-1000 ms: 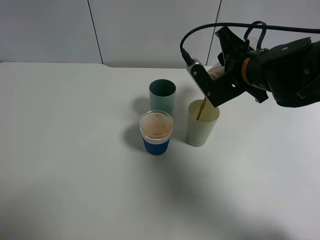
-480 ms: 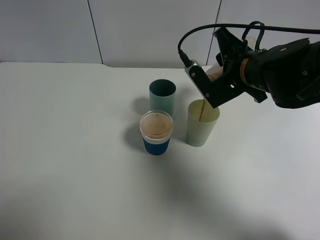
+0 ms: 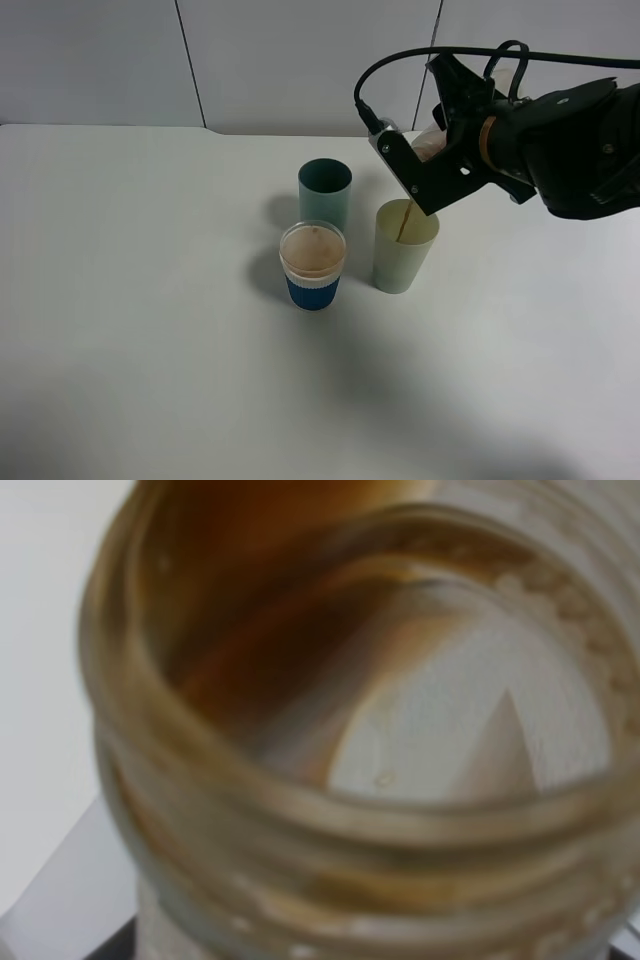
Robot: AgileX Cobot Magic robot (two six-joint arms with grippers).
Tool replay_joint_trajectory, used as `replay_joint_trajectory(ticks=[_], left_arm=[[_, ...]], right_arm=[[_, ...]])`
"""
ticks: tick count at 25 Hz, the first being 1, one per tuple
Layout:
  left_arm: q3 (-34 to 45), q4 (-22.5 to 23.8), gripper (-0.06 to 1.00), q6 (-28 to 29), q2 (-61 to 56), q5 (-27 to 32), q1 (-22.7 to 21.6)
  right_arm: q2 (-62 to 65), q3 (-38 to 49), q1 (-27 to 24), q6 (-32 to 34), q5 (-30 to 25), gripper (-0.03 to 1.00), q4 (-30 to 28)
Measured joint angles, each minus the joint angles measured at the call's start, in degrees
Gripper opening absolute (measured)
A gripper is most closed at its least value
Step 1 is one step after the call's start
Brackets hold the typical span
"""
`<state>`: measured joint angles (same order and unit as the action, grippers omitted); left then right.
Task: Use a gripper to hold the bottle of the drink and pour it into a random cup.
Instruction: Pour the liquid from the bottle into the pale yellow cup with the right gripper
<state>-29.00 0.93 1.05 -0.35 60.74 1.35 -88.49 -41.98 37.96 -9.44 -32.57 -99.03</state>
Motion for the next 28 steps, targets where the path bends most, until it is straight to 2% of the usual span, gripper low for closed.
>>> replay_joint_trajectory(ticks=[17, 28], left_arm=[[0.0, 0.0, 0.93, 0.0, 0.0, 0.0, 0.0], [0.0, 0.0, 0.93, 0.0, 0.0, 0.0, 0.0]], right_arm=[[0.0, -0.62, 1.34, -8.69, -0.89, 0.39, 0.0], [0.0, -0.68, 1.34, -11.95, -0.89, 0.39, 0.0]])
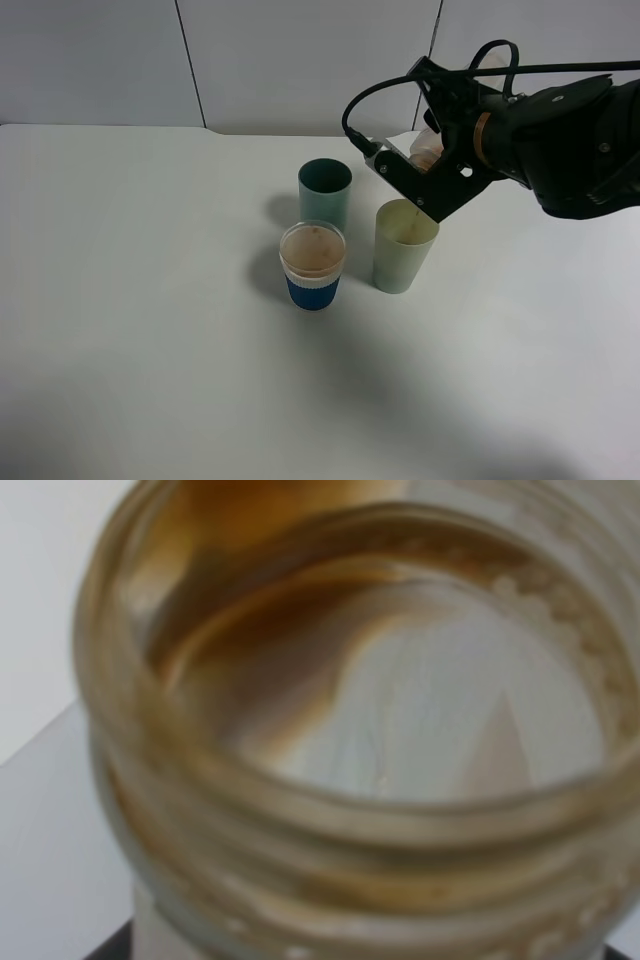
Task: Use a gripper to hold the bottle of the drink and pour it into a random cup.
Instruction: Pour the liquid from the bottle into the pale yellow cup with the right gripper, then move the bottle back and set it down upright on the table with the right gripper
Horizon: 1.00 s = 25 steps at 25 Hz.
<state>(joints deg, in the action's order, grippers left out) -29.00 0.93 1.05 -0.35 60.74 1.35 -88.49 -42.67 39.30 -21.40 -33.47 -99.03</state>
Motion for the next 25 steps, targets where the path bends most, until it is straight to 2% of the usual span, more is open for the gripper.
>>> replay_joint_trajectory(ticks=[9, 13, 17, 25], left_arm=[[0.0, 0.0, 0.93, 0.0, 0.0, 0.0, 0.0], [0.0, 0.0, 0.93, 0.0, 0.0, 0.0, 0.0], [0.0, 0.0, 0.93, 0.0, 0.0, 0.0, 0.0], [0.0, 0.0, 0.93, 0.0, 0.0, 0.0, 0.0]], right_arm=[[0.0, 0.0, 0.0, -0.16, 0.0, 0.39, 0.0], [0.0, 0.0, 0.0, 3.79, 0.54, 0.39, 0.0], [0.0, 0.0, 0.0, 15.12, 2.3, 0.39, 0.0], [0.0, 0.0, 0.0, 44.07, 6.12, 0.39, -0.04]])
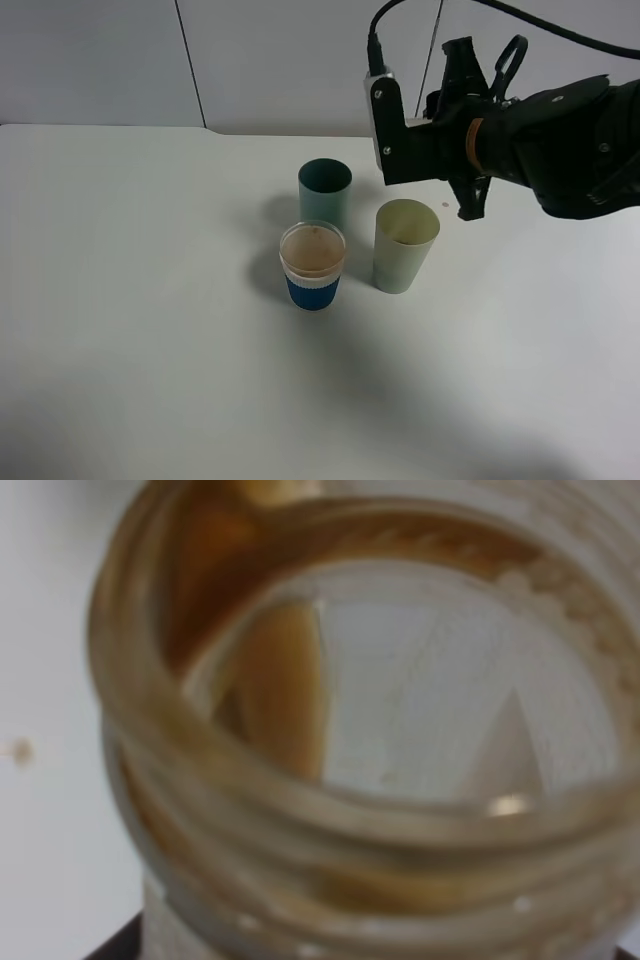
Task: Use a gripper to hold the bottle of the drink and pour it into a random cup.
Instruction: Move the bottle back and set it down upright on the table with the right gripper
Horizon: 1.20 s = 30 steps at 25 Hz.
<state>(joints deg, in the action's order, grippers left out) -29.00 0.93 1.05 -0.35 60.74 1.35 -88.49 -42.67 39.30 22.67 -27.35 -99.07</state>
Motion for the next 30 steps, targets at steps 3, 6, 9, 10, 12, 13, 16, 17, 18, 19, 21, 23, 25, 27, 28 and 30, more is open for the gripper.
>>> replay_joint_trajectory(ticks=[3, 6, 9, 10, 12, 13, 16, 17, 18, 19, 21, 23, 25, 27, 28, 30], left_arm=[[0.0, 0.0, 0.93, 0.0, 0.0, 0.0, 0.0], [0.0, 0.0, 0.93, 0.0, 0.0, 0.0, 0.0], [0.0, 0.0, 0.93, 0.0, 0.0, 0.0, 0.0], [0.0, 0.0, 0.93, 0.0, 0.0, 0.0, 0.0], [0.0, 0.0, 0.93, 0.0, 0.0, 0.0, 0.0], [0.0, 0.0, 0.93, 0.0, 0.0, 0.0, 0.0], [0.0, 0.0, 0.93, 0.0, 0.0, 0.0, 0.0], [0.0, 0.0, 0.93, 0.0, 0.0, 0.0, 0.0], [0.0, 0.0, 0.93, 0.0, 0.0, 0.0, 0.0], [0.0, 0.0, 0.93, 0.0, 0.0, 0.0, 0.0], [0.0, 0.0, 0.93, 0.0, 0.0, 0.0, 0.0], [0.0, 0.0, 0.93, 0.0, 0.0, 0.0, 0.0], [0.0, 0.0, 0.93, 0.0, 0.0, 0.0, 0.0], [0.0, 0.0, 0.93, 0.0, 0.0, 0.0, 0.0], [0.0, 0.0, 0.93, 0.0, 0.0, 0.0, 0.0], [0.0, 0.0, 0.93, 0.0, 0.0, 0.0, 0.0]], right_arm=[[0.0, 0.0, 0.0, 12.53, 0.92, 0.39, 0.4], [0.0, 0.0, -0.3, 24.2, 0.99, 0.39, 1.46], [0.51, 0.0, -2.14, 36.52, 0.02, 0.39, 3.91], [0.86, 0.0, -2.93, 39.74, -0.42, 0.39, 4.83], [2.32, 0.0, -4.43, 45.55, -1.39, 0.39, 6.85], [3.01, 0.0, -4.99, 46.84, -1.54, 0.39, 8.02], [5.81, 0.0, -7.06, 47.71, -0.97, 0.39, 12.45], [6.44, 0.0, -8.06, 46.92, -0.23, 0.39, 14.5], [7.1, 0.0, -9.18, 44.9, 0.64, 0.39, 17.53], [7.64, 0.0, -10.43, 41.78, 1.91, 0.39, 21.18], [8.45, 0.0, -12.75, 33.73, 5.2, 0.39, 29.06], [9.26, 0.0, -14.78, 23.32, 10.04, 0.39, 39.23], [10.08, 0.0, -16.82, 13.68, 15.2, 0.39, 49.53], [10.88, 0.0, -18.62, 3.95, 20.78, 0.39, 60.21], [11.14, 0.0, -19.42, 0.39, 22.75, 0.39, 64.0], [11.46, 0.0, -20.47, -6.84, 26.31, 0.39, 70.99]])
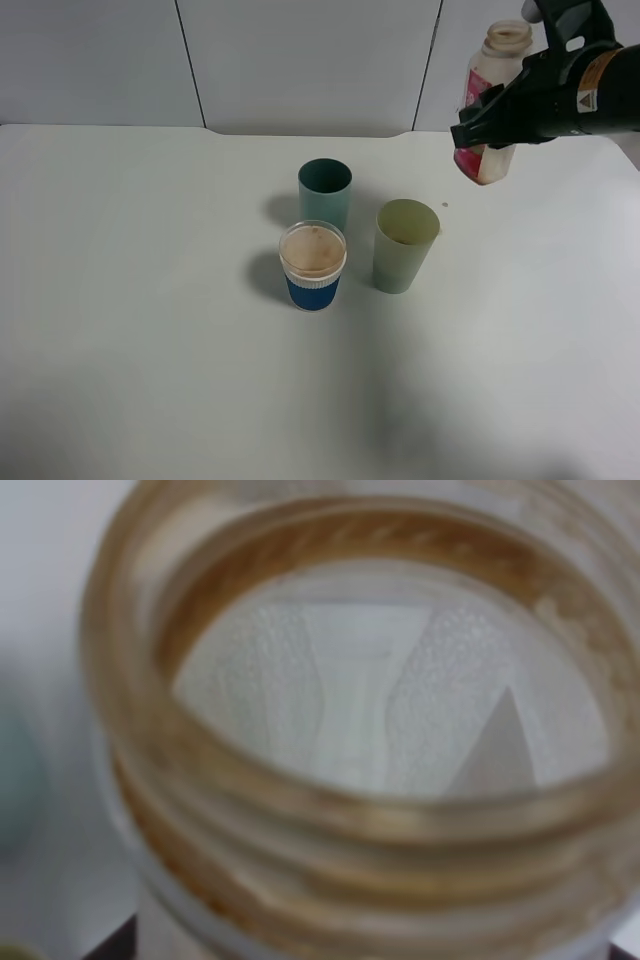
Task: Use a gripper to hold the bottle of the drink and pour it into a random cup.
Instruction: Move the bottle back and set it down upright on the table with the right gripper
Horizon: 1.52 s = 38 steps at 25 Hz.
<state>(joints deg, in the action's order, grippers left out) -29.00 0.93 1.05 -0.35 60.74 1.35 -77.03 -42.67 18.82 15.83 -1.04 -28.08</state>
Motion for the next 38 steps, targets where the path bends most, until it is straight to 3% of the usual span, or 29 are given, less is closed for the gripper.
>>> replay_joint_trajectory(ticks=[3, 6, 11, 17, 23, 38], left_arm=[[0.0, 0.0, 0.93, 0.0, 0.0, 0.0, 0.0], [0.0, 0.0, 0.93, 0.0, 0.0, 0.0, 0.0], [0.0, 0.0, 0.93, 0.0, 0.0, 0.0, 0.0], [0.0, 0.0, 0.93, 0.0, 0.0, 0.0, 0.0], [0.0, 0.0, 0.93, 0.0, 0.0, 0.0, 0.0], [0.0, 0.0, 0.93, 0.0, 0.0, 0.0, 0.0]], right_arm=[[0.06, 0.0, -0.9, -4.78, 2.53, 0.39, 4.17], [0.06, 0.0, -2.37, -5.52, 4.74, 0.39, 5.14], [0.12, 4.11, -5.64, -5.65, 14.62, 0.39, 5.95], [0.19, 10.78, -11.94, -6.65, 23.89, 0.39, 13.16], [-0.78, 12.64, -16.58, -6.69, 24.3, 0.39, 16.17], [-16.8, 12.58, -17.0, -9.21, 29.37, 0.39, 16.19]])
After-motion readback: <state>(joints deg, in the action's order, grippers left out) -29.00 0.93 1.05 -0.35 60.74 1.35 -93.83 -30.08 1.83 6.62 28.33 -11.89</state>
